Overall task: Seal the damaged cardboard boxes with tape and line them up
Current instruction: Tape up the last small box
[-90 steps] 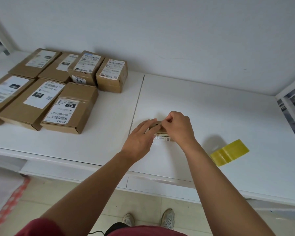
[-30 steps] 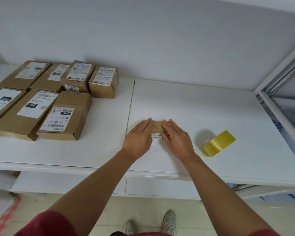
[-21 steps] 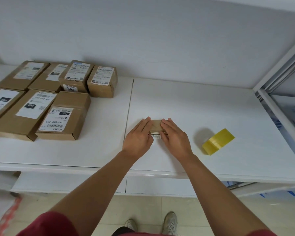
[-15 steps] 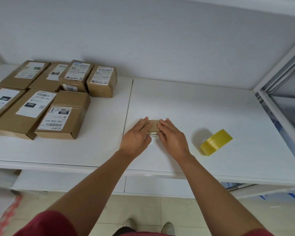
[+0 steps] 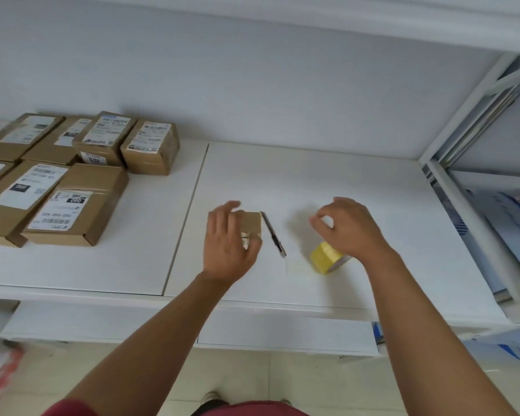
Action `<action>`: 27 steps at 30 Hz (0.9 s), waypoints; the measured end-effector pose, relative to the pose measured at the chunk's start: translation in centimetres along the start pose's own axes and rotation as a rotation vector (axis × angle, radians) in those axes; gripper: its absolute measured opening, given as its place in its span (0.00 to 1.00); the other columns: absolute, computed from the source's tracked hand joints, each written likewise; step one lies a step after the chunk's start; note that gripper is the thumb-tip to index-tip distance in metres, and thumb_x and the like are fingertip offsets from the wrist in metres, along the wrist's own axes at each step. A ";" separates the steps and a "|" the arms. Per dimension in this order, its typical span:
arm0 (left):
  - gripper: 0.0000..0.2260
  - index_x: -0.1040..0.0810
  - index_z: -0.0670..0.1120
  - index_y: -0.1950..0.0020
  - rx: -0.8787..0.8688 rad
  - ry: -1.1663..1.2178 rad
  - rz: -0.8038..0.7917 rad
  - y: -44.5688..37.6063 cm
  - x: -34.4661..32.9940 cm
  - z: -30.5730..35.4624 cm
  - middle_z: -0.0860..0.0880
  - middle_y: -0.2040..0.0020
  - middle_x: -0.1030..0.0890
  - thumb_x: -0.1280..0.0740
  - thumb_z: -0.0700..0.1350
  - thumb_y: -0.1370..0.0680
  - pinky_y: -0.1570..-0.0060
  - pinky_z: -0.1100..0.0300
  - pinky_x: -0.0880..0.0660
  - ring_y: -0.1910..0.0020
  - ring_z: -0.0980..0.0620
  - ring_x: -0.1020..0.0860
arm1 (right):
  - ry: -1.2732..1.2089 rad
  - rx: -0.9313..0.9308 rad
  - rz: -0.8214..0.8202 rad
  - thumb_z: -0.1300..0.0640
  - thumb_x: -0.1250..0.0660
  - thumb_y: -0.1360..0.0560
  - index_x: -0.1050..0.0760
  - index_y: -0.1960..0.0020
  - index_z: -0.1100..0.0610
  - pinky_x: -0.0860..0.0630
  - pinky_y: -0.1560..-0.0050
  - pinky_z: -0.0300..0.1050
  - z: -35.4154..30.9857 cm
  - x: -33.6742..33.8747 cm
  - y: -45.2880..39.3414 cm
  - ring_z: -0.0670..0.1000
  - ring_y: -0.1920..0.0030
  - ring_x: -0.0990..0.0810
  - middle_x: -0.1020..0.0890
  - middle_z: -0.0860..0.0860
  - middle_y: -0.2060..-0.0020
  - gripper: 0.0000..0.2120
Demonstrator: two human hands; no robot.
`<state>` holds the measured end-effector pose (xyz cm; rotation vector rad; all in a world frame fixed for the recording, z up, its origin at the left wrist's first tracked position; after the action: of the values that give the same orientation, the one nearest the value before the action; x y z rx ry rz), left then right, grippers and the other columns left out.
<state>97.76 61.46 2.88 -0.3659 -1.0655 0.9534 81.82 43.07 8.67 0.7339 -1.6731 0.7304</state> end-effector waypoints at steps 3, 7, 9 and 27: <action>0.09 0.26 0.45 0.46 0.056 0.186 -0.215 0.6 -3.1 4.1 0.48 0.52 0.21 0.37 0.44 0.25 0.55 0.53 0.23 0.55 0.49 0.24 | -0.045 -0.092 -0.167 0.38 0.38 0.23 0.18 0.54 0.50 0.27 0.48 0.48 2.6 -0.3 0.8 0.53 0.50 0.20 0.16 0.48 0.57 0.18; 0.25 0.33 0.46 0.26 0.250 0.254 -0.698 3.0 -8.1 6.4 0.50 0.33 0.24 0.37 0.37 0.23 0.37 0.55 0.30 0.39 0.48 0.27 | -0.474 -0.201 -0.195 0.43 0.33 0.24 0.26 0.63 0.61 0.31 0.62 0.47 3.8 -2.0 1.8 0.52 0.62 0.19 0.24 0.51 0.67 0.22; 0.28 0.37 0.45 0.23 0.212 0.174 -0.775 3.0 -9.5 6.7 0.47 0.31 0.25 0.38 0.36 0.23 0.32 0.55 0.35 0.33 0.43 0.32 | -0.494 -0.187 -0.133 0.45 0.32 0.24 0.29 0.65 0.62 0.33 0.63 0.46 4.1 -2.1 2.1 0.50 0.65 0.26 0.27 0.50 0.69 0.22; 0.14 0.25 0.49 0.36 0.193 -0.084 -1.076 0.1 -12.6 6.5 0.45 0.38 0.26 0.37 0.51 0.19 0.31 0.49 0.39 0.35 0.40 0.32 | -0.830 -0.300 -0.013 0.52 0.30 0.24 0.37 0.69 0.62 0.39 0.63 0.45 6.9 -3.1 3.5 0.49 0.68 0.37 0.36 0.50 0.72 0.23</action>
<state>90.17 50.23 -1.37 0.4033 -1.0315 0.0926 75.61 40.18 4.00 0.8896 -2.4485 0.1309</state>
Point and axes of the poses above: each hand's wrist, its own y-axis away from the middle knuckle, its own x-axis out of the back of the hand, z = x × y, the point moved 3 cm from there along -y, towards the middle knuckle
